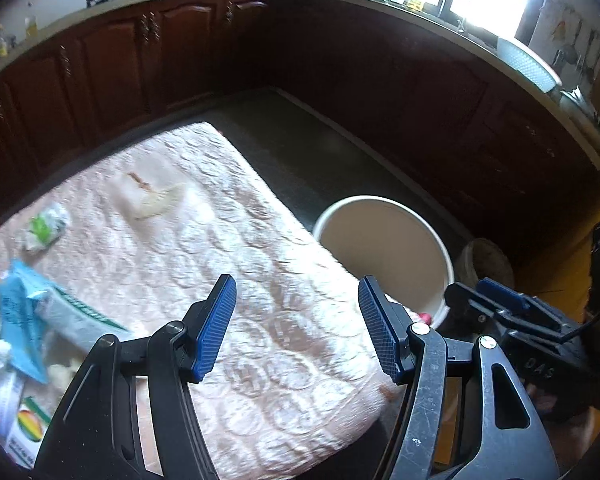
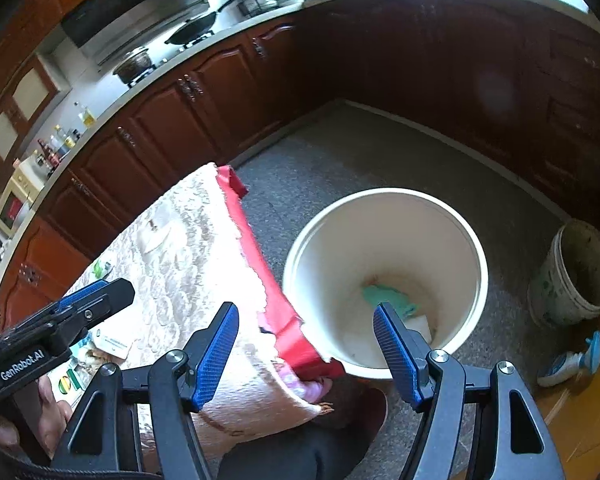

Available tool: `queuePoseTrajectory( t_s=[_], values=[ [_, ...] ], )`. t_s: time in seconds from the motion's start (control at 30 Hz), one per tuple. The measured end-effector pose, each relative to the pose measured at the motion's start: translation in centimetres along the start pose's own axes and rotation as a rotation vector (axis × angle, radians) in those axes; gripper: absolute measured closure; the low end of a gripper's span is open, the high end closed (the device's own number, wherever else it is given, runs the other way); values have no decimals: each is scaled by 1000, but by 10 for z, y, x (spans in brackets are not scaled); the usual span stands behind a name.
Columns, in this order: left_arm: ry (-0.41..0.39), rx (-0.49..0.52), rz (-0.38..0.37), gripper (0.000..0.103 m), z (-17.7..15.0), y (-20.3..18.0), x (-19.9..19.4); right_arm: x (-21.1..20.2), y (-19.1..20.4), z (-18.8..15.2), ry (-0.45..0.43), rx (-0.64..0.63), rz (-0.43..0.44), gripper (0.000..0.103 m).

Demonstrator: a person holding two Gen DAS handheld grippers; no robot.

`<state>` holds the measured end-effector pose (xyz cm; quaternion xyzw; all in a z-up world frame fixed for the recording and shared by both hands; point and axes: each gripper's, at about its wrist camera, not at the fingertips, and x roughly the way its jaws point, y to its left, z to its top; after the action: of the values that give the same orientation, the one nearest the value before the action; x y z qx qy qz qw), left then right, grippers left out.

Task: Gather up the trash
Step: 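Open both tools to drop the towel and sponge into the bucket, then move both tools back over the trash on the table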

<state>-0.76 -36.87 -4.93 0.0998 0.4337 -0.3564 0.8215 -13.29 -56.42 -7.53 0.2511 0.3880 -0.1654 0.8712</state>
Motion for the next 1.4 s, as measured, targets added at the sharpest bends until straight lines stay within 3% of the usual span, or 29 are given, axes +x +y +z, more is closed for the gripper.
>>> queuePoseTrajectory(
  t_s=[0.43,0.53,0.9,1.13,1.4],
  values=[
    [-87,-46,106,41,-21,49,-53,-15,60,-3,-37,-115,61,32],
    [-104,-73,124,41,-29,64,-68,-18,79,-6,-50,-150,79,26],
    [-125,-176,205,41,-66,134,-117,-13,148,-20,-46,-280,149,24],
    [-96,-247,263,41,-96,197,-137,-4,185,-35,1,-357,220,24],
    [-33,-394,271,41,-121,266,-137,37,230,-68,149,-429,350,27]
  ],
)
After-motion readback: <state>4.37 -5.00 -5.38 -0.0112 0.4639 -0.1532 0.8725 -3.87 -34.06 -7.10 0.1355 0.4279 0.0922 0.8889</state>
